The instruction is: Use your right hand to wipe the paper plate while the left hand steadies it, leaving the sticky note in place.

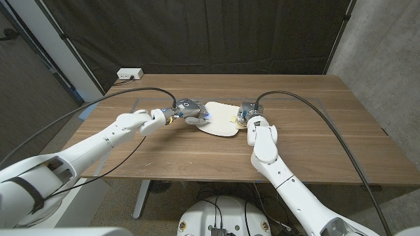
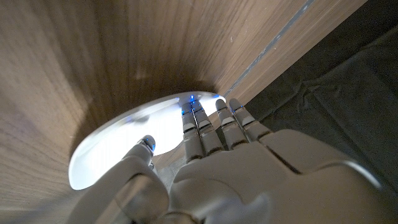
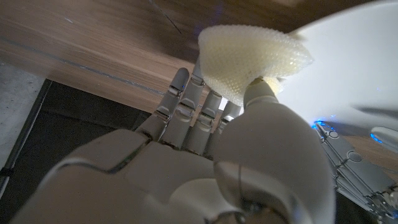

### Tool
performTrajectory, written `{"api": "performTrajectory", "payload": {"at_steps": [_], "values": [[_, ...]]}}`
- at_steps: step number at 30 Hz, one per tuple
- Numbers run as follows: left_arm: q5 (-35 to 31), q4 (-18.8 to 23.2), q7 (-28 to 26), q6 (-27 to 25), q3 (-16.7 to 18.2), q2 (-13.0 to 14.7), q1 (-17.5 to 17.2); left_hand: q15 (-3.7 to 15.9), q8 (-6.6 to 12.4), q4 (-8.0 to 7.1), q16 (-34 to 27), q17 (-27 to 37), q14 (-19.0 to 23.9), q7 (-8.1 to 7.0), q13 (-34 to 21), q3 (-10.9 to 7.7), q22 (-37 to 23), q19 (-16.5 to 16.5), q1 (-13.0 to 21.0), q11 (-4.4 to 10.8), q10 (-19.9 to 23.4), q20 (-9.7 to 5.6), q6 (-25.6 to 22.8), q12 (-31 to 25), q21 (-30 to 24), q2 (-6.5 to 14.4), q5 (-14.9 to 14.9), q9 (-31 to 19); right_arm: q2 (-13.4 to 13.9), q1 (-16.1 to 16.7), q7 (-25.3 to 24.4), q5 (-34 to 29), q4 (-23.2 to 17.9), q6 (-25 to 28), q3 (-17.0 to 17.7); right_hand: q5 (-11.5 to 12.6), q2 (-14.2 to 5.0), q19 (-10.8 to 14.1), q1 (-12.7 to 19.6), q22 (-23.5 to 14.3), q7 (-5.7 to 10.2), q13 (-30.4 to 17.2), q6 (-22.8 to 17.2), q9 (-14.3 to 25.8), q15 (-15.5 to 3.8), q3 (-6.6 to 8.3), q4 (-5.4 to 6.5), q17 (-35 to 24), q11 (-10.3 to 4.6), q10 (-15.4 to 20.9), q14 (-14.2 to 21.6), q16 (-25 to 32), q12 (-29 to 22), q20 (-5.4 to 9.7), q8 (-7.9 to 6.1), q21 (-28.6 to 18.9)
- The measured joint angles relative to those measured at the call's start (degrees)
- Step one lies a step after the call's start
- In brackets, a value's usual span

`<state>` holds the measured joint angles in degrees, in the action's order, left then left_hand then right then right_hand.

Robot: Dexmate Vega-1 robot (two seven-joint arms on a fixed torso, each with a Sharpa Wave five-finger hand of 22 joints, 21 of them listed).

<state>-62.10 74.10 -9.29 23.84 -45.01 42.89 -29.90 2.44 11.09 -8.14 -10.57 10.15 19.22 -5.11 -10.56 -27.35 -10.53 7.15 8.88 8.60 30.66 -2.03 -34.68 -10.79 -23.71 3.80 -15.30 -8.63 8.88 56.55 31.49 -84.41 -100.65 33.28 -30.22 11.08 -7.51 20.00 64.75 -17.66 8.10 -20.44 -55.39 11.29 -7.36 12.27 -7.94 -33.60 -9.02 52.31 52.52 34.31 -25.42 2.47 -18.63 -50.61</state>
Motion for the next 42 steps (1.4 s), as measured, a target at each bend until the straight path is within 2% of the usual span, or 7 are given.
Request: {"api": "performTrajectory", "payload": {"at_steps": [9, 16, 20, 27, 33, 36, 42], "values": [[-0.2, -0.11, -0.2, 0.24, -0.13, -0.16, 0.11, 0.0, -0.06, 0.0, 0.0, 0.0, 0.0, -0.01, 0.06, 0.0, 0.0, 0.0, -0.6, -0.01, 0.0, 0.0, 0.01, 0.12, 0.22, 0.6, 0.0, -0.01, 0.99, 2.85, 5.57, 0.14, -4.8, -1.74, 0.6, 0.0, 0.68, -0.02, 0.67, 0.39, 0.02, 0.46, 0.02, -0.1, 0.0, 0.16, -0.15, 0.0, 0.13, 0.11, 0.0, -0.66, 0.73, -0.03, 0.11, -0.55], [-0.2, -0.14, -0.31, 0.15, -0.09, -0.13, -0.03, 0.0, -0.26, 0.0, 0.0, 0.0, 0.0, -0.32, 0.06, 0.0, 0.0, 0.0, -0.59, -0.02, -0.02, 0.0, 0.32, -0.05, 0.22, 0.59, 0.0, -0.02, 1.41, 3.64, 6.58, 1.19, -6.02, -3.61, 0.77, -0.01, 0.69, -0.3, 0.67, 0.62, 0.02, 0.63, 0.03, -0.54, 0.0, 0.08, -0.39, 0.01, -0.04, 0.21, 0.0, -1.06, 1.01, -0.31, 0.11, -0.98], [-0.05, -0.01, -0.33, -0.05, 0.04, 0.04, -0.26, 0.0, -0.16, -0.24, 0.0, 0.0, 0.0, -0.31, 0.01, 0.24, 0.0, 0.0, -0.59, -0.11, -0.11, 0.0, 0.33, -0.05, 0.22, 0.59, 0.0, -0.03, 1.39, 3.5, 6.13, 1.78, -5.76, -4.53, 0.78, -0.04, 0.69, -0.62, 0.66, 0.65, 0.02, 0.63, 0.02, -0.53, 0.0, 0.16, -0.47, 0.01, -0.22, 0.44, 0.0, -1.06, 1.04, 0.01, -0.08, -0.98], [0.36, 0.38, -0.35, -0.58, 0.55, 0.6, -0.86, 0.0, 0.07, -0.24, 0.0, 0.0, 0.0, -0.28, -0.14, 0.24, 0.0, 0.0, -0.59, -0.12, -0.1, 0.0, 0.34, -0.13, 0.22, 0.56, -0.43, -1.01, 1.09, 1.44, 2.39, 3.65, -2.64, -7.13, 0.42, -0.23, 0.7, -0.61, 0.65, 0.92, 0.02, 0.6, 0.02, -0.46, 0.0, 0.16, -0.47, 0.01, -0.31, 0.76, 0.0, -1.29, 1.05, 0.01, -0.18, -1.31], [0.7, 0.9, -0.42, -0.83, 0.91, 1.11, -1.39, 0.0, 0.09, -0.24, 0.0, 0.0, 0.0, -0.09, -0.09, 0.24, 0.0, 0.0, -0.81, -0.34, -0.09, 0.0, 0.51, -0.3, 0.22, 0.36, -0.43, -1.91, 1.06, -1.72, -1.65, 5.94, 1.5, -10.67, -0.31, -0.23, 0.7, -0.82, 0.65, 0.92, 0.0, 0.56, -0.01, -0.36, 0.0, 0.16, -0.47, 0.01, 2.6, 4.09, 0.0, -1.29, 1.05, -0.21, -0.19, -1.64], [0.87, 1.08, -0.45, -0.87, 1.0, 1.25, -1.57, 0.0, 0.08, -0.24, 0.0, 0.0, 0.0, -0.06, -0.09, 0.23, 0.0, 0.0, -0.81, -0.47, 0.04, 0.0, 0.54, -0.39, 0.22, 0.36, -0.43, -1.92, 1.03, -3.33, -3.16, 6.67, 3.7, -11.8, -0.62, -0.23, 0.7, -0.82, 0.65, 1.18, 0.09, 0.55, -0.92, -0.38, 0.0, 0.16, -0.47, 0.01, 2.65, 4.14, -0.01, -1.4, 1.05, -0.21, 0.35, -1.64], [1.17, 1.42, -0.48, -0.89, 1.18, 1.57, -2.01, 0.0, 0.08, -0.24, 0.0, 0.0, 0.0, -0.11, -0.08, 0.23, 0.0, 0.0, -0.81, -0.38, -0.04, 0.0, 0.78, -0.45, 0.22, 0.36, -0.43, -1.92, 0.69, -6.55, -7.67, 8.42, 8.17, -14.55, -1.48, -0.23, 1.0, -1.11, 0.95, 1.18, -0.01, 0.38, -1.47, -0.43, 0.01, 0.16, -0.47, 0.02, 2.68, 4.12, -0.01, -1.73, 1.05, 0.09, 0.55, -1.73]]}}
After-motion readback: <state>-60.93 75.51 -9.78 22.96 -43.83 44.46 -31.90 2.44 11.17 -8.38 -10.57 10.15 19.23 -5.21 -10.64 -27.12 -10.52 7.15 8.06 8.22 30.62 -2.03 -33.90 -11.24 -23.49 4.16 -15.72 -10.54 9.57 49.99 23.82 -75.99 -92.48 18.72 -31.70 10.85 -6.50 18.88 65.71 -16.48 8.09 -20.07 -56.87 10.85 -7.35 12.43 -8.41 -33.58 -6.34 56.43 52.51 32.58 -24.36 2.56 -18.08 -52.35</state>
